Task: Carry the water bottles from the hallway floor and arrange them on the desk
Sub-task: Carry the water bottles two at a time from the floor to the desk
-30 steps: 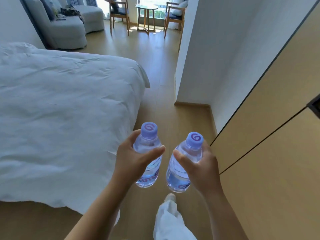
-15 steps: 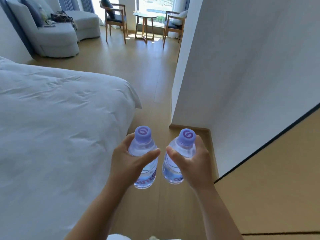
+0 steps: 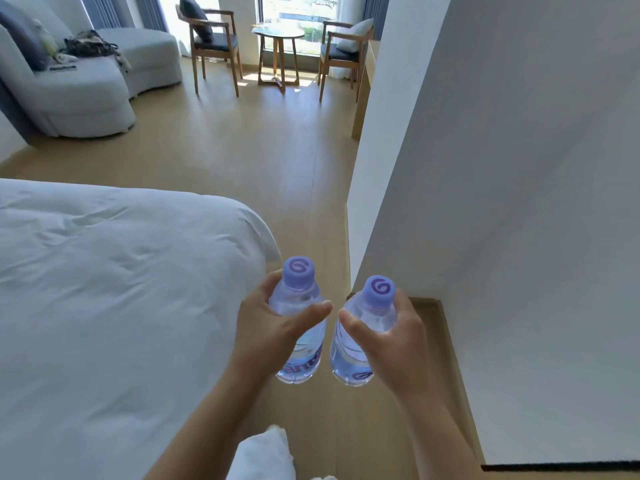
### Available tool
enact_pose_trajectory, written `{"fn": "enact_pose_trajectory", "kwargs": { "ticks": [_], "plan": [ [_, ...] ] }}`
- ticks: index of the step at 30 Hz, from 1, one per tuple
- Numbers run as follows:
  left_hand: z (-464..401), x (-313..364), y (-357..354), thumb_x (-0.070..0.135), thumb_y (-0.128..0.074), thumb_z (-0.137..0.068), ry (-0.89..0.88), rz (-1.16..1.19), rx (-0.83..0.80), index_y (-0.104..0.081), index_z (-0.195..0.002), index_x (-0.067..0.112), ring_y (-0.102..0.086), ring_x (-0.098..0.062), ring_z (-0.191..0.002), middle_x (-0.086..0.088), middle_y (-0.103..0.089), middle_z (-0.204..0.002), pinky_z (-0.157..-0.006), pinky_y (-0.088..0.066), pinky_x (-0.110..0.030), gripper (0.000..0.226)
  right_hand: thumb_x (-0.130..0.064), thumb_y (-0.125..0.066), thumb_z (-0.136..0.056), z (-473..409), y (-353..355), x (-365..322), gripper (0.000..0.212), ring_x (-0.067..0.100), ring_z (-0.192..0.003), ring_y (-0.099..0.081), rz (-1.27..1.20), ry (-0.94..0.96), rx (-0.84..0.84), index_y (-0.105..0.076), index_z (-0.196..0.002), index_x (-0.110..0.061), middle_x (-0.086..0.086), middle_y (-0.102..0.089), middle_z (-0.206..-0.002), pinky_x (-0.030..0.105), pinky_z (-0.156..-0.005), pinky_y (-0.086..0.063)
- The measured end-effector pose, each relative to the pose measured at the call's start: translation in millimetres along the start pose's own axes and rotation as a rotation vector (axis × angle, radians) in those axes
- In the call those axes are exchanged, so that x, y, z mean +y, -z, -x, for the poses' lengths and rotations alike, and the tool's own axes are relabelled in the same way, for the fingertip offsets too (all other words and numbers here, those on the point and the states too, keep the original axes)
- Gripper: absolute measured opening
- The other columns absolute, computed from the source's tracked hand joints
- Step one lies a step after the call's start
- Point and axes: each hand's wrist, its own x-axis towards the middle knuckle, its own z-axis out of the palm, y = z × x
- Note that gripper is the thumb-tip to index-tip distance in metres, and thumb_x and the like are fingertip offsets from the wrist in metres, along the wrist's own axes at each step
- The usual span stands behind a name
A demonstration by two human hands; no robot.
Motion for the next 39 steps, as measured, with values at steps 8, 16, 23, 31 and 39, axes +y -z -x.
{"fn": "enact_pose_trajectory", "kwargs": {
  "ticks": [8,16,23,31,39],
  "plan": [
    [-174.2,4.5,6.1,0.029,-0.078,-0.057,-0.017,-0.026,-0.041,-0.065,-0.081,0.031,-0.067,-0.003,-0.068,0.012,-0.071,-0.077,-0.061,-0.051,-0.011,0.028,-0.042,-0.074,-0.060,-152.0,-52.8,1.1,0.038,0.004,-0.074,-0.064,-0.027,-0.004,0.062,-0.058,-0.091,-0.027,-0.012,-0.066,-0.078,0.011,-0.062,-0.048],
    [-333.9,-20.5,-27.3,0.029,-0.078,-0.055,0.029,-0.031,-0.039,-0.067,-0.081,0.033,-0.067,-0.007,-0.067,0.007,-0.071,-0.076,-0.061,-0.053,-0.016,0.029,-0.042,-0.076,-0.060,-319.0,-86.3,18.9,0.037,0.001,-0.078,-0.062,-0.042,0.007,0.051,-0.057,-0.090,-0.029,-0.010,-0.065,-0.081,0.007,-0.063,-0.046],
    [-502.1,-18.6,-76.6,0.034,-0.078,-0.053,0.046,-0.051,0.045,-0.065,-0.084,0.030,-0.067,-0.007,-0.070,0.010,-0.071,-0.078,-0.067,-0.053,-0.021,0.034,-0.038,-0.077,-0.061,-507.7,-93.7,19.6,0.032,0.005,-0.076,-0.062,-0.013,0.094,0.021,-0.056,-0.084,-0.031,-0.011,-0.064,-0.080,0.012,-0.068,-0.047],
    [-652.9,-28.7,-100.3,0.042,-0.080,-0.044,0.112,0.020,0.143,-0.067,-0.085,0.028,-0.069,-0.013,-0.071,0.004,-0.072,-0.078,-0.066,-0.053,-0.026,0.045,-0.030,-0.083,-0.063,-671.9,-117.7,29.6,0.035,0.000,-0.079,-0.060,0.029,0.127,-0.059,-0.054,-0.083,-0.034,-0.023,-0.061,-0.083,0.008,-0.066,-0.045],
    [-835.5,-52.8,-105.5,0.045,-0.079,-0.043,0.119,0.073,0.084,-0.068,-0.083,0.038,-0.069,-0.010,-0.068,0.006,-0.072,-0.076,-0.060,-0.053,-0.018,0.042,-0.035,-0.080,-0.063,-835.9,-181.8,46.5,0.031,-0.001,-0.077,-0.060,0.046,0.085,-0.026,-0.055,-0.082,-0.031,-0.021,-0.062,-0.081,0.007,-0.064,-0.045]
  ]
}}
